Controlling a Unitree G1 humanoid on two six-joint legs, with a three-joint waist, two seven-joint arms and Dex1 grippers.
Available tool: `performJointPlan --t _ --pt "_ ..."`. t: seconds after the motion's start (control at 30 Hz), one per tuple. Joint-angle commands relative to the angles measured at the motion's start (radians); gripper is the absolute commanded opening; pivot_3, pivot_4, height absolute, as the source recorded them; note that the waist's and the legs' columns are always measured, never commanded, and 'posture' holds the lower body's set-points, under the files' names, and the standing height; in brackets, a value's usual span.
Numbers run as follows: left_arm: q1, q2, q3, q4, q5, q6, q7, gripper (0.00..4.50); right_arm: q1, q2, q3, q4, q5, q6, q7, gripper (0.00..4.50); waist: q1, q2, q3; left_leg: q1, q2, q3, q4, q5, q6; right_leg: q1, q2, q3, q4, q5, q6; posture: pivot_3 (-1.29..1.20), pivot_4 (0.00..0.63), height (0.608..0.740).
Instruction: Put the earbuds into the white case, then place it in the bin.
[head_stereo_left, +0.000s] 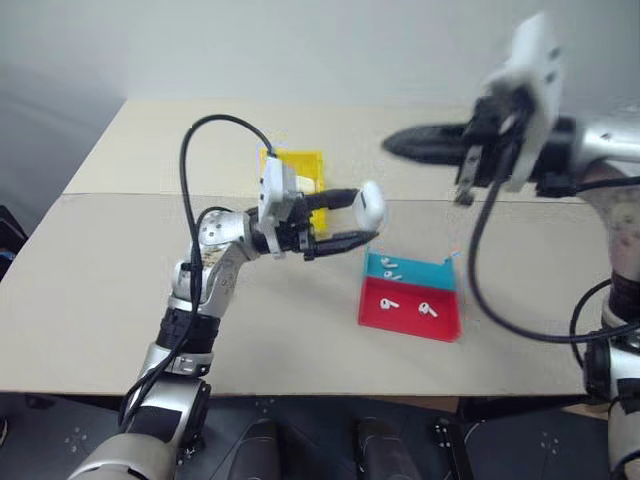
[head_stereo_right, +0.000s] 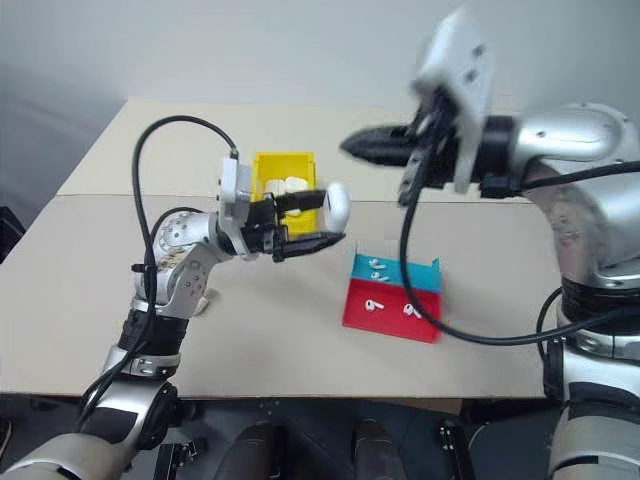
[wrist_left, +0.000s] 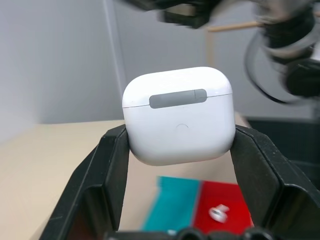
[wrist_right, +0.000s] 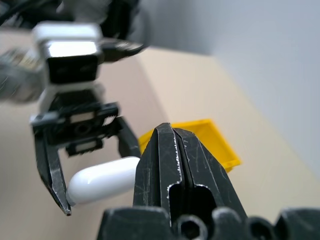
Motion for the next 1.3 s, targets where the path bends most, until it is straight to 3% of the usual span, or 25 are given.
performJointPlan --t 0.03,0.17,0.27,0.53,0.7,0.73,0.83,0.97,1.07,1.23,1.3 --pt "-0.021 -0.021 0.077 -0.058 0.053 0.046 0.261 2.78 0.152 0.0 -0.173 -0.151 0.079 0.096 -0.116 0.05 0.006 0.0 0.0 0.0 -0.001 0.001 0.0 0.0 0.0 0.0 -0.001 0.0 0.0 0.0 0.0 0.0 0.15 0.74" --pt "-0.105 -0.073 0.123 0.079 0.2 0.055 0.605 2.78 0.327 0.004 -0.167 -0.283 0.072 0.136 -0.209 0.05 0.012 0.0 0.0 0.0 -0.001 0.0 0.001 0.0 0.0 0.001 -0.001 0.0 0.001 0.001 0.001 0.0 0.15 0.74" --pt "-0.191 -0.077 0.091 0.272 0.334 0.028 0.772 2.78 0.37 -0.01 -0.116 -0.329 0.059 0.153 -0.26 0.05 0.008 0.0 0.0 0.002 -0.002 -0.001 0.001 0.001 0.001 0.002 0.0 0.001 0.001 0.001 0.002 0.0 0.15 0.74" --pt "-0.369 -0.105 0.02 0.733 0.478 -0.093 0.882 2.78 0.359 -0.006 -0.076 -0.35 0.089 0.196 -0.34 0.05 0.004 0.0 0.0 -0.001 -0.003 0.0 -0.001 0.001 0.001 0.0 -0.001 0.001 -0.003 0.002 0.002 0.0 0.15 0.74" --pt "-0.418 -0.114 0.024 0.833 0.478 -0.127 0.846 4.33 0.364 0.002 -0.088 -0.362 0.119 0.198 -0.372 0.0 0.008 -0.001 0.0 -0.002 -0.003 0.0 -0.001 0.001 0.001 -0.001 -0.001 0.0 -0.004 0.002 0.002 0.0 0.15 0.74" --pt "-0.422 -0.114 0.028 0.836 0.477 -0.133 0.843 4.42 0.368 0.003 -0.091 -0.365 0.128 0.198 -0.377 0.0 0.008 -0.001 0.0 -0.002 -0.003 0.0 -0.001 0.001 0.001 0.0 -0.001 0.0 -0.004 0.002 0.002 0.0 0.15 0.74" --pt "-0.417 -0.105 0.042 0.812 0.465 -0.143 0.837 4.42 0.38 -0.001 -0.098 -0.369 0.148 0.193 -0.387 0.0 0.007 -0.001 0.0 -0.002 -0.003 0.0 -0.001 0.001 0.001 0.0 -0.001 0.0 -0.003 0.002 0.002 0.0 0.15 0.74" --pt "-0.354 -0.061 0.077 0.645 0.412 -0.128 0.757 4.42 0.404 -0.002 -0.099 -0.367 0.152 0.166 -0.391 0.0 0.003 -0.001 0.0 -0.001 -0.003 0.0 -0.001 0.001 0.001 0.0 -0.001 0.001 -0.002 0.002 0.002 0.0 0.15 0.74" --pt "-0.26 0.004 0.111 0.432 0.332 -0.055 0.64 4.42 0.434 -0.002 -0.092 -0.363 0.135 0.118 -0.373 0.0 -0.008 0.0 0.0 -0.001 -0.002 0.0 -0.001 0.001 0.001 -0.001 -0.001 0.001 -0.002 0.002 0.002 0.0 0.15 0.74" --pt "-0.011 0.191 0.151 -0.005 0.143 0.089 0.371 4.42 0.503 -0.016 -0.048 -0.342 0.08 -0.014 -0.286 0.0 -0.023 0.0 0.0 0.0 -0.001 0.001 -0.002 0.001 0.001 -0.001 0.0 0.001 -0.001 0.002 0.002 0.0 0.15 0.74" --pt "0.106 0.279 0.191 -0.171 -0.006 0.152 0.218 4.42 0.54 -0.014 -0.033 -0.331 0.046 -0.076 -0.255 0.0 -0.021 0.0 0.0 0.001 -0.001 0.002 -0.001 0.001 0.001 0.0 0.0 0.001 0.0 0.002 0.002 0.0 0.15 0.74"
